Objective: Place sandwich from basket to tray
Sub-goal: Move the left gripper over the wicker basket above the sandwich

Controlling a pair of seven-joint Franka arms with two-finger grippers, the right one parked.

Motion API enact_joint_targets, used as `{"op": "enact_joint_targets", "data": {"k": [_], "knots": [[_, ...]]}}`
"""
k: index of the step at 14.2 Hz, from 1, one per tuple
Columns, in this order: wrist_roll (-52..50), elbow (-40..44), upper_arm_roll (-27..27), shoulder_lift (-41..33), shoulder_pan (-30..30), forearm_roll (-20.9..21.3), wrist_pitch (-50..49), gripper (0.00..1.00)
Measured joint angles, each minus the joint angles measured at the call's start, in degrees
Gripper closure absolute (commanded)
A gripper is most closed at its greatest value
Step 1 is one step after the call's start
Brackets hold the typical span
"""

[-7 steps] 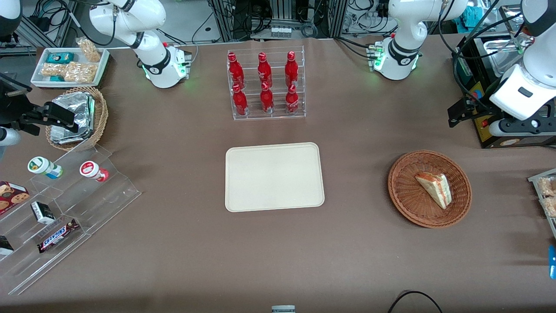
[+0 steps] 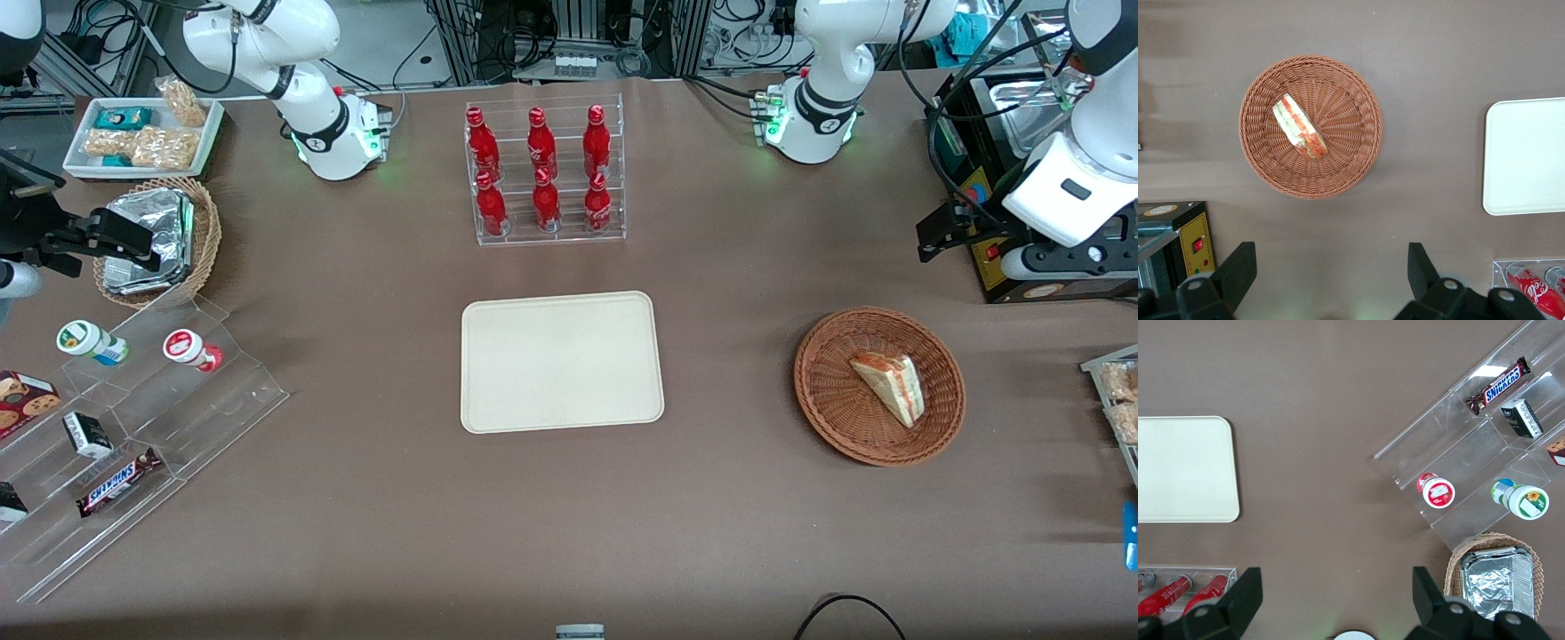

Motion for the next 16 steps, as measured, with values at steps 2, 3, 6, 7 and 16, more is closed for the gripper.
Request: {"op": "enact_joint_targets", "data": {"k": [2, 3, 6, 7, 16], "knots": [[0.00, 0.00, 0.00, 0.11, 0.00, 0.00, 0.01, 0.00], [0.00, -0.01, 0.02, 0.15, 0.00, 0.00, 0.01, 0.00], [0.00, -0.25, 0.38, 0.33, 0.01, 0.00, 0.02, 0.00], [0.00, -0.49, 0.68, 0.60, 0.01, 0.01, 0.16, 0.00], [0.02, -12.14, 5.11, 7.36, 1.14, 0.16, 16.14, 0.00]]}}
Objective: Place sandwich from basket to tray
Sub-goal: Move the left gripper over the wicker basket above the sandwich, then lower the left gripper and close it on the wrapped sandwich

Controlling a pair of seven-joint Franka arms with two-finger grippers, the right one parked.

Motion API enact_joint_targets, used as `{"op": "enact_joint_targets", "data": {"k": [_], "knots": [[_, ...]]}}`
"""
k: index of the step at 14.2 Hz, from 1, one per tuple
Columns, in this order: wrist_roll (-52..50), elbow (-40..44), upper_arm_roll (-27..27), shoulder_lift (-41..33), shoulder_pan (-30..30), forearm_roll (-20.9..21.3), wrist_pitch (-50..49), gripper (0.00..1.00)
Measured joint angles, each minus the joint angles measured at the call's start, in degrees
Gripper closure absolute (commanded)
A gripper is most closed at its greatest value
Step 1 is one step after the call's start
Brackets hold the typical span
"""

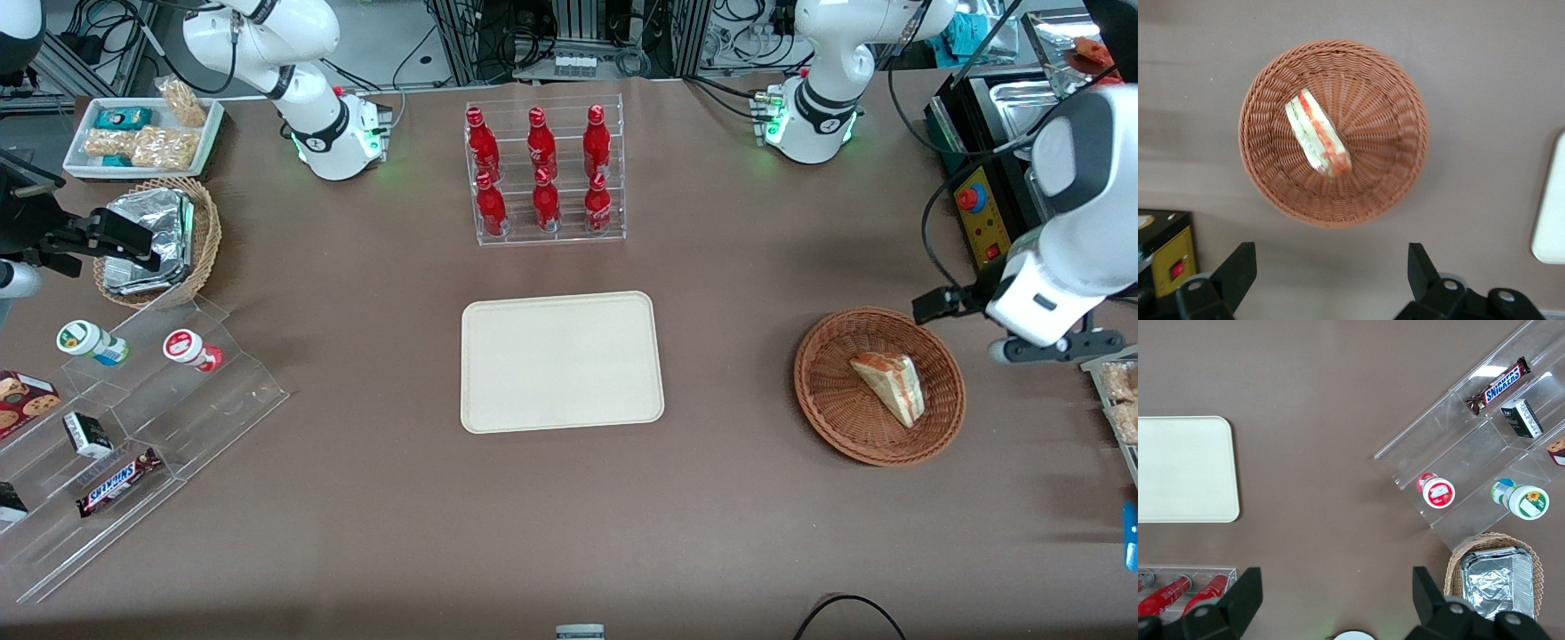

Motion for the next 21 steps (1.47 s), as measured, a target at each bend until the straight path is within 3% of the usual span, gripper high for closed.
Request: {"op": "enact_joint_targets", "data": {"k": [7, 15, 16, 18, 19, 21], "knots": [[-1.91, -14.25, 0.31, 4.07, 4.38, -0.23, 23.93, 0.00], [-33.84, -18.21, -0.46, 9.48, 4.51, -0.46, 34.22, 0.00], [-34.75, -18.12, -0.63, 10.44, 4.42, -0.47, 34.60, 0.17], [-35.46, -17.83, -1.07, 12.16, 4.37, -0.49, 35.00, 0.75], [-35.50, -17.68, -1.23, 12.68, 4.36, -0.50, 35.00, 0.87], [-35.43, -17.55, -1.35, 12.90, 4.28, -0.47, 34.98, 0.94]]}}
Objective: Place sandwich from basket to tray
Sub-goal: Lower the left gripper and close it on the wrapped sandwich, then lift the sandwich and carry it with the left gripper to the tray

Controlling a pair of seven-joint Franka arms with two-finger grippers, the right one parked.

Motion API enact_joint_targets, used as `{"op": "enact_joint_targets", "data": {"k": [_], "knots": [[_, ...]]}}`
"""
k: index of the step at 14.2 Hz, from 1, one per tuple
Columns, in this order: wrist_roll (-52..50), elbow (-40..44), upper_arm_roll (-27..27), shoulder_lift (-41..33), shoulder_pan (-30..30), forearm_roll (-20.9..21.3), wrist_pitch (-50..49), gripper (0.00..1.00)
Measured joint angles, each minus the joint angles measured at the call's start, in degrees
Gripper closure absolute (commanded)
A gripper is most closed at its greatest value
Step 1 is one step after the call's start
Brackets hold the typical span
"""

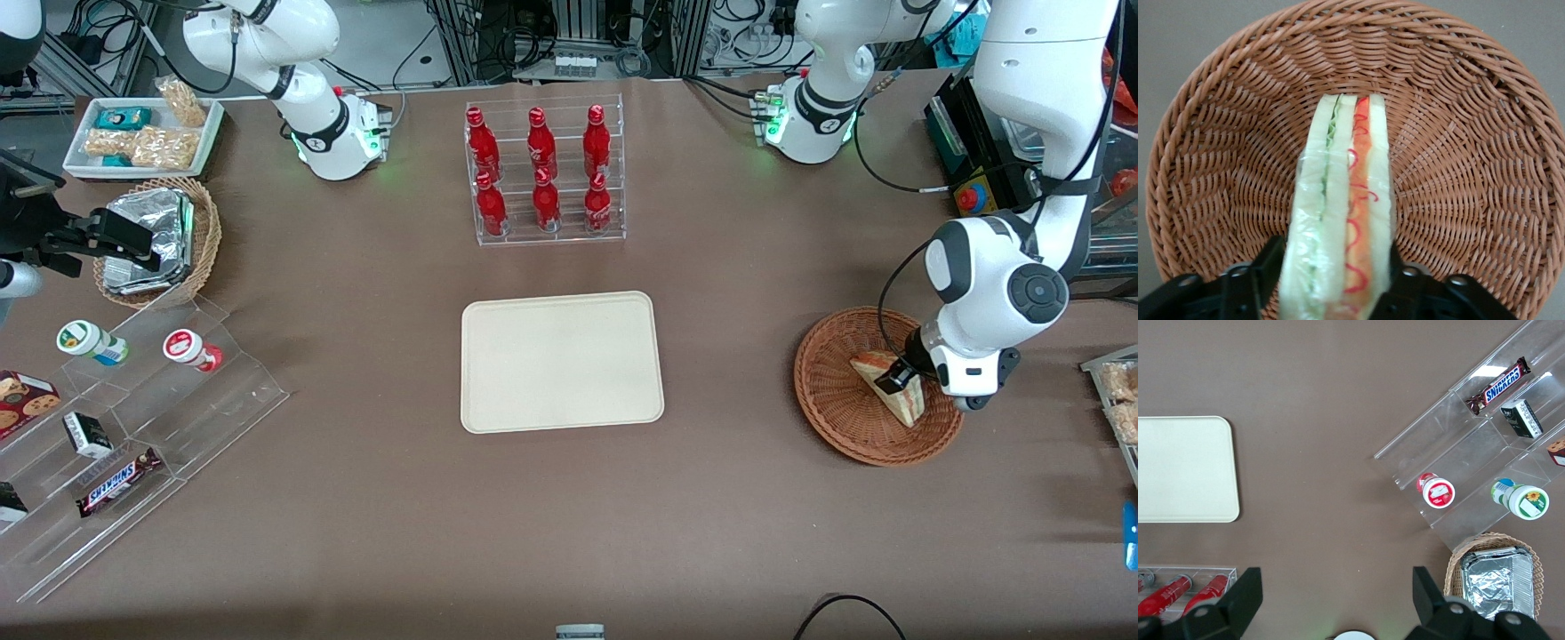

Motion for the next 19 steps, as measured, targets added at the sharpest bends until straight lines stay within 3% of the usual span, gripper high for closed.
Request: {"op": "enact_joint_targets", "data": {"k": [2, 5, 8, 10, 12, 15, 19], "knots": [[1.37, 0.54, -0.08, -0.27, -0.56, 0.12, -0.50, 0.99], [9.58, 2.51, -1.48, -2.04, -1.75, 0.14, -5.59, 0.96], [21.10, 7.09, -7.46, -3.66, -2.08, 0.13, -14.60, 0.92], [22.62, 11.88, -13.77, -2.79, -2.28, 0.15, -19.57, 0.93], [17.76, 15.62, -19.04, -0.53, -3.69, 3.97, -20.98, 0.94], [3.04, 21.41, -21.23, 4.85, -12.09, 11.23, -20.98, 0.94], [-11.04, 31.70, -21.31, 14.02, -22.96, 12.90, -20.92, 0.94]]}}
